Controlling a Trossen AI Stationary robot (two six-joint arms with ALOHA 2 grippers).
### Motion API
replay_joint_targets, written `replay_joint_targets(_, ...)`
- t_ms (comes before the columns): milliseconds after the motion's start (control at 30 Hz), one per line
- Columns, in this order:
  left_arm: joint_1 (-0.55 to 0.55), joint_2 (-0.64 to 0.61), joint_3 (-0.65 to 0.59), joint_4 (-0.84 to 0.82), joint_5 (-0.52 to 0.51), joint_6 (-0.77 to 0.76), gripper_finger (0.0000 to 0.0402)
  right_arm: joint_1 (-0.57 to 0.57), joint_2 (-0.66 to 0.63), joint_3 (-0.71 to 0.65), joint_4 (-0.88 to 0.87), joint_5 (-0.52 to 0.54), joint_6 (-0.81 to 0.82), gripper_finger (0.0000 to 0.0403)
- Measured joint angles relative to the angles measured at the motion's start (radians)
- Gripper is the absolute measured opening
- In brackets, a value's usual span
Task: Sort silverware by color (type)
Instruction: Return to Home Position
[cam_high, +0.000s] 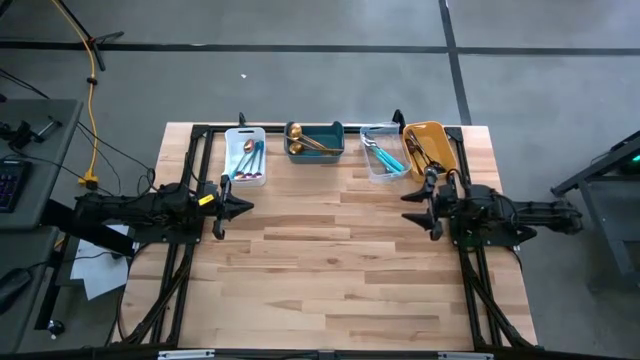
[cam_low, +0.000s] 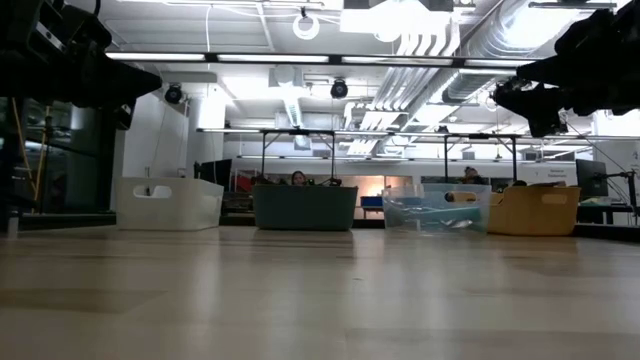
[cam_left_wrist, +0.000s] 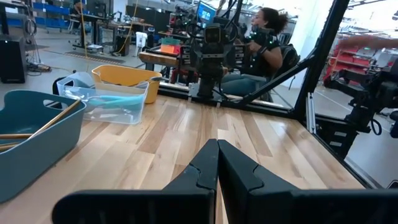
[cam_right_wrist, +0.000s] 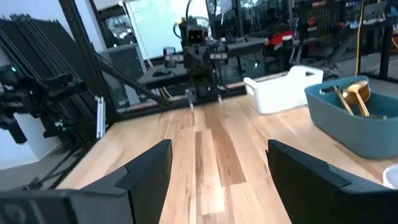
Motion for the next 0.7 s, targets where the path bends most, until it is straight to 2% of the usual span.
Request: replay_joint_targets(700,0.000,0.000,0.000,0.000,0.000,0.000,0.0001,0.000,0.014,0.000,-0.002,0.000,-0.002,0.0256)
